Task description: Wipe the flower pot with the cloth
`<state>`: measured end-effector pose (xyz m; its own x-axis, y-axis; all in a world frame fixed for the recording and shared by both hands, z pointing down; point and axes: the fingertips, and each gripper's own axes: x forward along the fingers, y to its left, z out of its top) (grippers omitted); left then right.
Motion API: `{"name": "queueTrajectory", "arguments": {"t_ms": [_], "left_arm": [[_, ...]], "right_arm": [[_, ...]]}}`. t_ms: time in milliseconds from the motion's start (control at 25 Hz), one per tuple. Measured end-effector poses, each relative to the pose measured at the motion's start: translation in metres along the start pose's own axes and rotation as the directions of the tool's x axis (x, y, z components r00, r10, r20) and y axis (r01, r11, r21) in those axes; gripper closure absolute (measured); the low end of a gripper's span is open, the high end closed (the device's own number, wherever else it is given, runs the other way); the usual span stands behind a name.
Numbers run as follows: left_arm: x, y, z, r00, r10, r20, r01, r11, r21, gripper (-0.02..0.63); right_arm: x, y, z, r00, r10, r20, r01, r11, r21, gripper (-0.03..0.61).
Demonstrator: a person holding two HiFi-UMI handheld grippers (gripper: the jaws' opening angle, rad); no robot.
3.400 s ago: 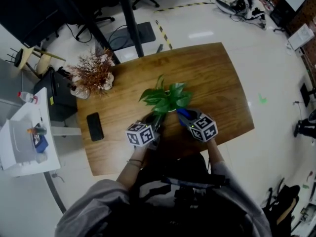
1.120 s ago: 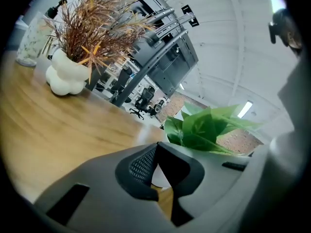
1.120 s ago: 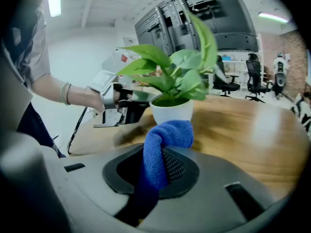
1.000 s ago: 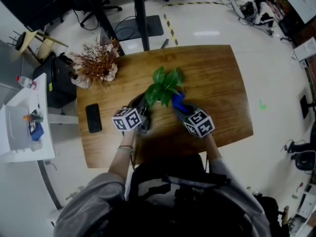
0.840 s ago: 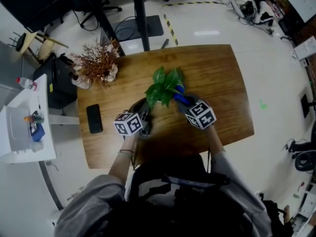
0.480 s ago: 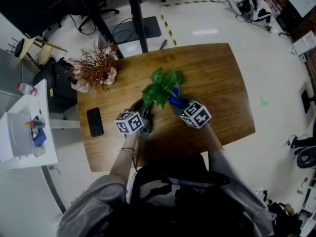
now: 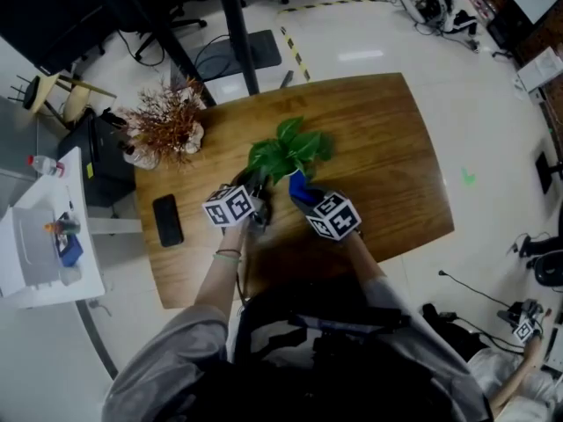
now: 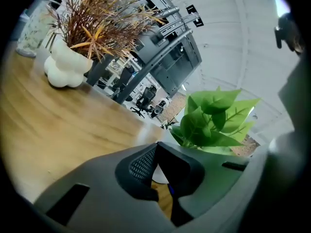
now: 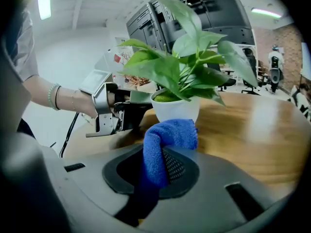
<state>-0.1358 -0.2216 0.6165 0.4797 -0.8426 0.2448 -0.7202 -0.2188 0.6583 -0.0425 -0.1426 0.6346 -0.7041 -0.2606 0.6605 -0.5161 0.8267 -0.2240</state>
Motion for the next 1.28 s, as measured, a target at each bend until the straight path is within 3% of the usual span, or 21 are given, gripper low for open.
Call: {"name": "queueTrajectory", "arguments": {"t_ms": [280,480,640,840,1280], "left_arm": [[-0.030,-0.013,-0.001,0.999,0.029,0.026,-0.030,0.999,0.023,0.607],[-0.055,-0.045,-0.015,1.000,-0.009,-0.022,0.011,0.992,0.124,0.607],[-0.074,-0.075,-0.026,0.997,-0.056,-0.060,0.066,0.981,0.183,0.607],[-0.093,-0.099,-0.036,0.993,-0.097,-0.061,0.106,0.978,0.180,0.607],[-0.109,-0.097,-0.045,0.991,-0.106,-0.080,0.121,0.971,0.208,0.607]], "right_arm": [[-0.049,-0.001,0.013,0.984,-0.074,0.159,0.043,0.980,0.193,0.520],[-0.078,0.016,0.025,0.963,-0.110,0.247,0.042,0.963,0.265,0.520],[-0.088,0.031,0.036,0.948,-0.108,0.300,0.018,0.957,0.288,0.520],[-0.095,0.039,0.041,0.940,-0.127,0.318,0.026,0.952,0.304,0.522],[-0.094,0.056,0.030,0.935,-0.149,0.322,0.049,0.953,0.298,0.522]]}}
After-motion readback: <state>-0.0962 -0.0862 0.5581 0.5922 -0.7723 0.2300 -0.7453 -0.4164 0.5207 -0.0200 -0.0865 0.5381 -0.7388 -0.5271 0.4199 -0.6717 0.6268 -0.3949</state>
